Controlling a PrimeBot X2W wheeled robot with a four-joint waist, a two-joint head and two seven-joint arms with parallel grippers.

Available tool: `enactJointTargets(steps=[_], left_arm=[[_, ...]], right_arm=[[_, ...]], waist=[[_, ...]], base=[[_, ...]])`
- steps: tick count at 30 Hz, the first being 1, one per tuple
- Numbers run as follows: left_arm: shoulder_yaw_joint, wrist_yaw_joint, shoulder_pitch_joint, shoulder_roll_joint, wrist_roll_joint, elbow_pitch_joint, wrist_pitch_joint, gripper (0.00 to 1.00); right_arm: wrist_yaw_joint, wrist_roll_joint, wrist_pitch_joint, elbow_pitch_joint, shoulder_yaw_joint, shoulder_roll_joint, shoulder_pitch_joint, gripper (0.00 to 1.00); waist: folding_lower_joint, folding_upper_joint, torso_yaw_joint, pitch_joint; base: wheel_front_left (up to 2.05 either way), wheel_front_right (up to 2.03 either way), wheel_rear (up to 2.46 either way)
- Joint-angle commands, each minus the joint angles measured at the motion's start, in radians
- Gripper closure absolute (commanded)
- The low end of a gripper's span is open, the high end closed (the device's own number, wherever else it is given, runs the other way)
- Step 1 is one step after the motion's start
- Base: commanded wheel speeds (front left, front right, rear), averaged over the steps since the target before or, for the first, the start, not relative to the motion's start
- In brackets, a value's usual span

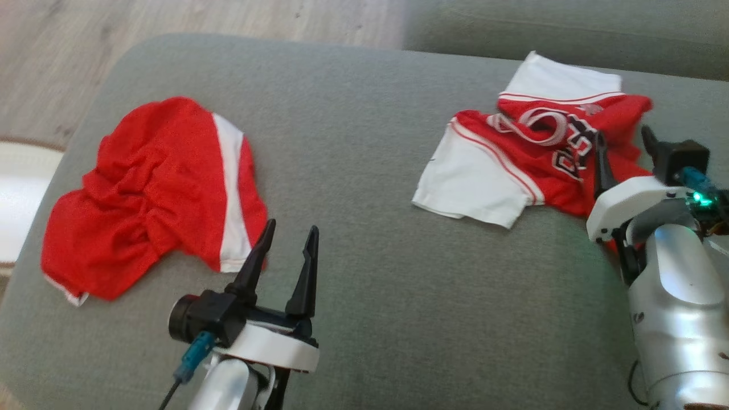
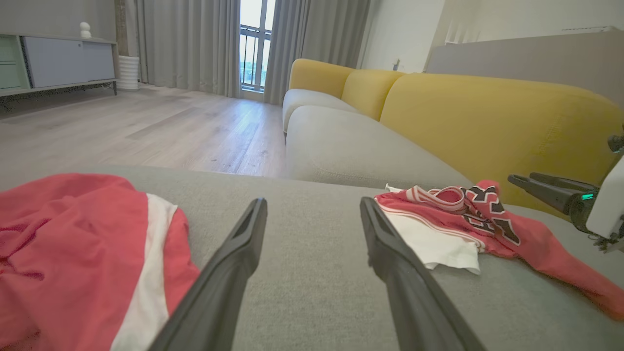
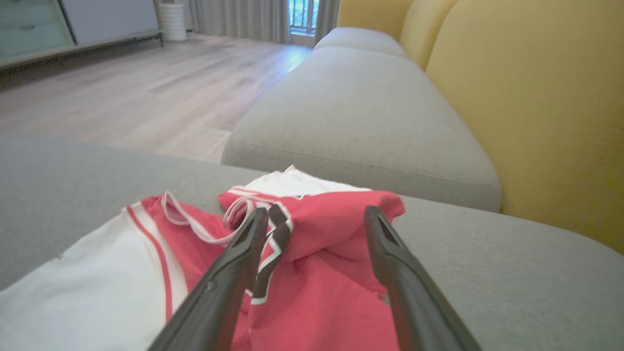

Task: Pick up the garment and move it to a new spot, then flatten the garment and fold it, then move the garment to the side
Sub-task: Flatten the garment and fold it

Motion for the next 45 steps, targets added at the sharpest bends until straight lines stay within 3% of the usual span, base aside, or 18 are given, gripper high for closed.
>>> enactJointTargets(steps=[1,17,25,31,36,45], left_arm=[[0.042,0.005,-0.015,0.002,0.013,-0.039,-0.009,0.0],[0.095,-0.001,0.03,0.002,0.009,-0.126,-0.009,0.0],[0.071,-0.012,0.0,0.002,0.01,-0.124,-0.009,0.0],[0.046,-0.021,-0.033,0.002,-0.006,-0.129,-0.009,0.0],[0.025,-0.027,-0.059,0.002,-0.017,-0.122,-0.009,0.0],[-0.001,-0.019,-0.075,0.002,-0.041,-0.118,-0.009,0.0]], right_arm=[[-0.001,0.019,-0.02,-0.046,0.029,0.014,-0.013,0.0],[-0.001,0.384,-0.05,-0.502,0.152,0.038,0.375,0.0],[-0.001,0.316,0.06,-0.604,0.115,0.038,0.334,0.0],[-0.001,0.237,0.195,-0.549,0.025,0.013,0.183,0.0],[-0.001,0.184,0.289,-0.424,-0.119,-0.002,0.062,0.0],[-0.001,0.107,0.324,-0.243,-0.186,-0.051,-0.033,0.0]], waist=[[0.0,0.0,-0.03,-0.023],[0.0,0.0,-0.144,-0.06],[0.0,0.0,-0.122,0.007],[0.0,0.0,-0.07,0.087],[0.0,0.0,-0.018,0.132],[0.0,0.0,0.039,0.173]], base=[[0.0,0.0,0.0],[0.0,0.0,0.0],[0.0,0.0,0.0],[0.0,0.0,0.0],[0.0,0.0,0.0],[0.0,0.0,0.0]])
